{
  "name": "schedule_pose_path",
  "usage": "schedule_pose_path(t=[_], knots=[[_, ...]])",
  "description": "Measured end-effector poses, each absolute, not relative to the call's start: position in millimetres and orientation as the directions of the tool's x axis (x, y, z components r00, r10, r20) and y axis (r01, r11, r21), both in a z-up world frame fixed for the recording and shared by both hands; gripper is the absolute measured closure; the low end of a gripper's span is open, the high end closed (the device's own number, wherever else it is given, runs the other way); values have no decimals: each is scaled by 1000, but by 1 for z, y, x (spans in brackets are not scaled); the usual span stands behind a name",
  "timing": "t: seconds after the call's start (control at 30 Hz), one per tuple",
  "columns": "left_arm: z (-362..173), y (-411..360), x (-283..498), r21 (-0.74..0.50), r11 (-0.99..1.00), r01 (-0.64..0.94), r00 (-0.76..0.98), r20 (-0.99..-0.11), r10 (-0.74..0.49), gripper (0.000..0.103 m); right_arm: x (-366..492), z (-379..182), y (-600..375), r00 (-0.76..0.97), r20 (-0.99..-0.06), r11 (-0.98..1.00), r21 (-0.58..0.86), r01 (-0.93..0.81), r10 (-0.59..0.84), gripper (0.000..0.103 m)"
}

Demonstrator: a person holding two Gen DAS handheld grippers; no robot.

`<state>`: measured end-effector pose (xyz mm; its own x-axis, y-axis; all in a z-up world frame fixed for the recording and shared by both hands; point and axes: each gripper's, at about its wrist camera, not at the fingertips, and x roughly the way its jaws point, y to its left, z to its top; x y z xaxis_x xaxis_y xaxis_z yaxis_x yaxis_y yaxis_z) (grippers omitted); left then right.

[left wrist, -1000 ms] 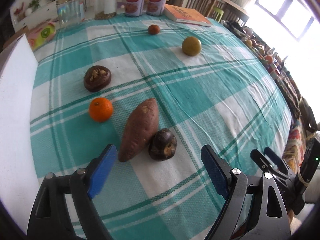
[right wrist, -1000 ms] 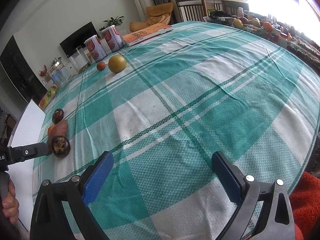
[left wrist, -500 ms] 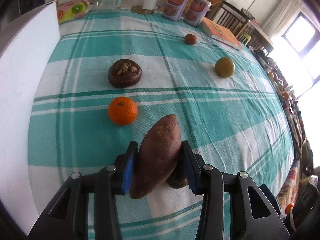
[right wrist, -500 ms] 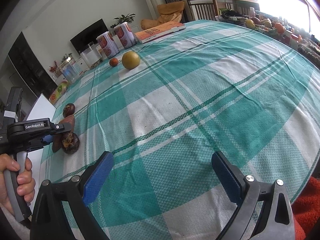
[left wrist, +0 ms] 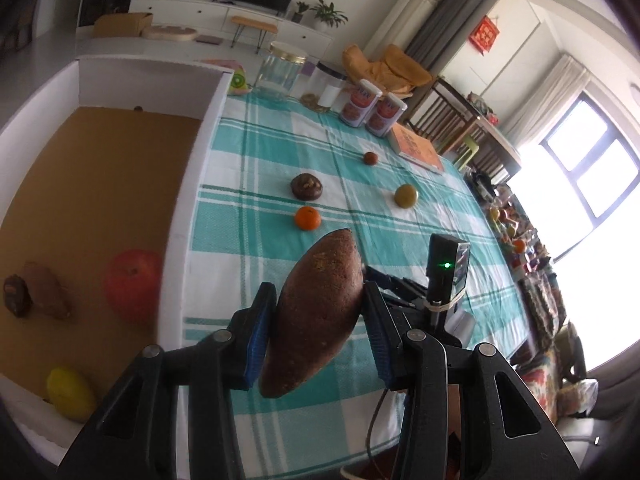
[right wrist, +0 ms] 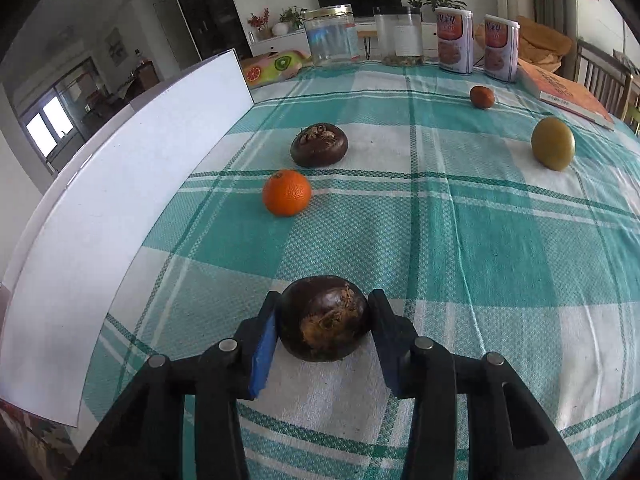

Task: Organize fruits
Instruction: 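Carry the sweet potato and dark fruit into the white box and open both tools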

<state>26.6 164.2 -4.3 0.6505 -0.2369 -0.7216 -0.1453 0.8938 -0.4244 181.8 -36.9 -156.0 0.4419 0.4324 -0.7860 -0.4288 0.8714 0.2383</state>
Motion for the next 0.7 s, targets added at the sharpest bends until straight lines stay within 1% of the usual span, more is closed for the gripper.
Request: schedule_pose_path(t=[0.1,0.17,0.3,0.4,0.47,0.53,0.7], knots=[[1,194,9,-384,901,-202,661,-733,-164,58,172,-144,-56,455,-762,875,305,-377,461,59],[1,216,0,-359,901,-243,659,-743,-119,58,162,-123,-56,453,-731,853,360,-378,510,59],[-12,261,-10,-253,893,-371,625,-780,38,58,127,-71,-7,386,-661,751,446,-487,643,59],[-32,291,-16,-230,850,-474,587,-802,111,58,97,-50,56,269,-632,641,486,-594,727,59],[-42,302,-25,-218,828,-517,571,-808,144,58,76,-50,97,189,-643,584,482,-654,742,59],[-49,306,-32,-198,818,-541,556,-814,170,58,58,-58,131,129,-672,546,458,-701,729,59],[-56,311,-47,-138,789,-598,519,-817,251,55,40,-73,187,106,-738,525,364,-770,666,58]])
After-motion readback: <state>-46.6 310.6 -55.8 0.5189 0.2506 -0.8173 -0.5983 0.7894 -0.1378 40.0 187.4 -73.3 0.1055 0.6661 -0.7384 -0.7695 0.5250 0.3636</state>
